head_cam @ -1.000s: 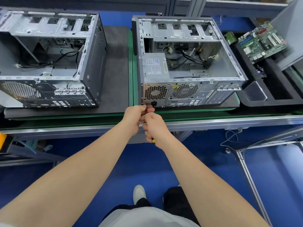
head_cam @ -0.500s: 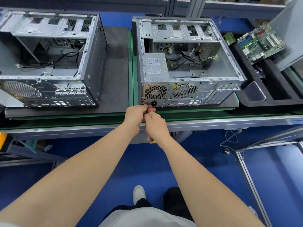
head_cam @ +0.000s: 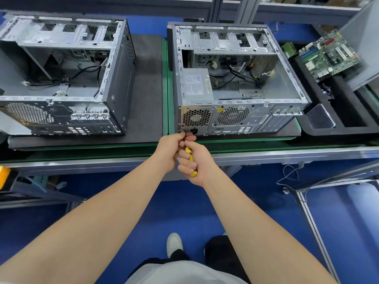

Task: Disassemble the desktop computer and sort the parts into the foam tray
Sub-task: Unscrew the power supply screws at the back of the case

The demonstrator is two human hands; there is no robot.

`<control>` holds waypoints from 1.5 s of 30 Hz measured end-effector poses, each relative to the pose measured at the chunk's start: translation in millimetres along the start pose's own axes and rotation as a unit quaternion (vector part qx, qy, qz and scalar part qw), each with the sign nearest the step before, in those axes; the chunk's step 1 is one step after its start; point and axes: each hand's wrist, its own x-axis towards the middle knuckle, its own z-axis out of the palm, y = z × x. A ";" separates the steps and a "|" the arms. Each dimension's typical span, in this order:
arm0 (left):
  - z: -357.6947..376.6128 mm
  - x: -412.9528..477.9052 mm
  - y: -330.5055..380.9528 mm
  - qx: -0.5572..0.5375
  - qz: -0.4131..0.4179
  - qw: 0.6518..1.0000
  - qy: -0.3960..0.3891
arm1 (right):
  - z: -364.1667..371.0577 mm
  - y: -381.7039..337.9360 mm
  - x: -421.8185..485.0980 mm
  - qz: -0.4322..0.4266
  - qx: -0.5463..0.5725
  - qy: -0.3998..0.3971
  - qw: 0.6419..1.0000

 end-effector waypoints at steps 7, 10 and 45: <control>-0.5 0.6 -1.0 0.052 0.047 0.998 0.001 | 9.4 7.3 8.7 -0.138 -0.445 0.202 0.861; -0.6 -0.4 -0.1 0.059 0.042 0.997 0.007 | 4.5 8.9 13.3 -0.200 -0.583 0.223 0.755; -2.4 -0.8 -1.8 0.032 0.035 0.999 -0.025 | 2.2 1.4 9.0 -0.185 -0.579 0.174 0.775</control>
